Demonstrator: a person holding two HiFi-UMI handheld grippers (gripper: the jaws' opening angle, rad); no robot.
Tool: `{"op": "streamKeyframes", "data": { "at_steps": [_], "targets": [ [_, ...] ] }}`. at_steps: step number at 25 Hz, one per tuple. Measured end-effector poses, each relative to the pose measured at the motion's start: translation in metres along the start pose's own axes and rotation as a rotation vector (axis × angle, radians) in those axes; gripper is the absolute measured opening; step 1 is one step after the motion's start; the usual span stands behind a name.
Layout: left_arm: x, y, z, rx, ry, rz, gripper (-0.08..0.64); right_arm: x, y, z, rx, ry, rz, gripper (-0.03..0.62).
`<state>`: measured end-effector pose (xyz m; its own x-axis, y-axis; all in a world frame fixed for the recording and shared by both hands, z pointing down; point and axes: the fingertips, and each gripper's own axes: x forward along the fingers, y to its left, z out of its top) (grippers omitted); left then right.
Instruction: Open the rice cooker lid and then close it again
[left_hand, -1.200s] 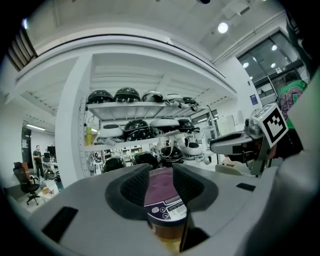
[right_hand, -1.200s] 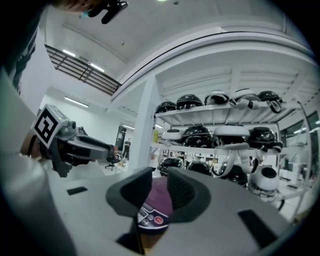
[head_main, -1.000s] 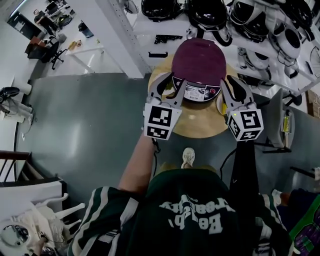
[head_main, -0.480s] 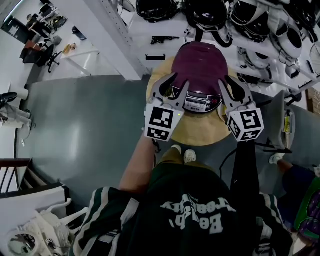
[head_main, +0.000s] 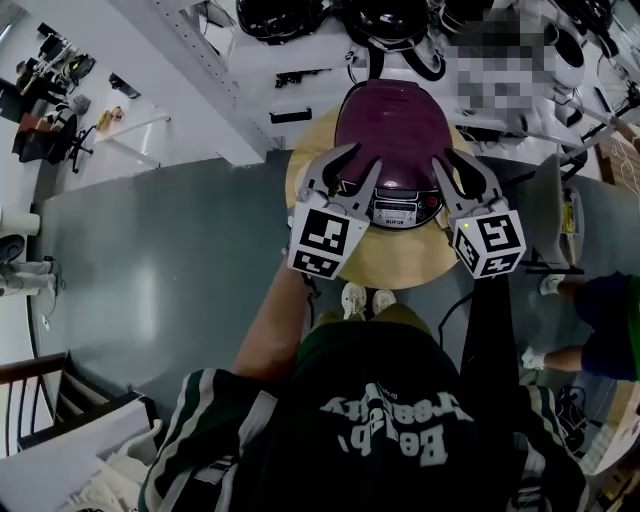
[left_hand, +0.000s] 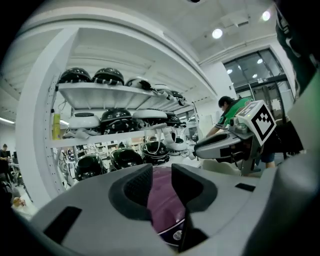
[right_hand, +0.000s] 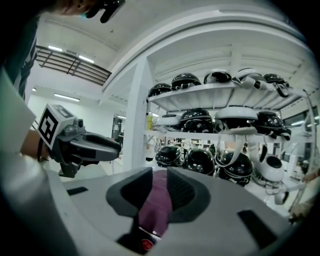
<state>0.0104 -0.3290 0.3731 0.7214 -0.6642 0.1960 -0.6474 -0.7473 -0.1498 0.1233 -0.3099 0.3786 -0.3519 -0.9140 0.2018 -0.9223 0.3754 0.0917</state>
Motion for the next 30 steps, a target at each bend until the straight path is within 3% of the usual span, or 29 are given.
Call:
{"op": "streamKeyframes", "data": {
  "at_steps": [16,26,30],
  "targets": [
    [0.004,-0.041,-0.065,-0.051,0.119,-0.234,0.054,0.01,0.055,-0.081,0.012,0.258,0.084,0.092],
    [0.016,-0.067,-0.103,-0.053,0.225,-0.323,0.054,0.011,0.061,-0.115,0.013,0.376,0.084,0.095],
    [0.019,-0.078,-0.118,-0.024,0.28,-0.38,0.101,0.012,0.061,-0.117,0.035,0.375,0.099,0.098]
  ]
}}
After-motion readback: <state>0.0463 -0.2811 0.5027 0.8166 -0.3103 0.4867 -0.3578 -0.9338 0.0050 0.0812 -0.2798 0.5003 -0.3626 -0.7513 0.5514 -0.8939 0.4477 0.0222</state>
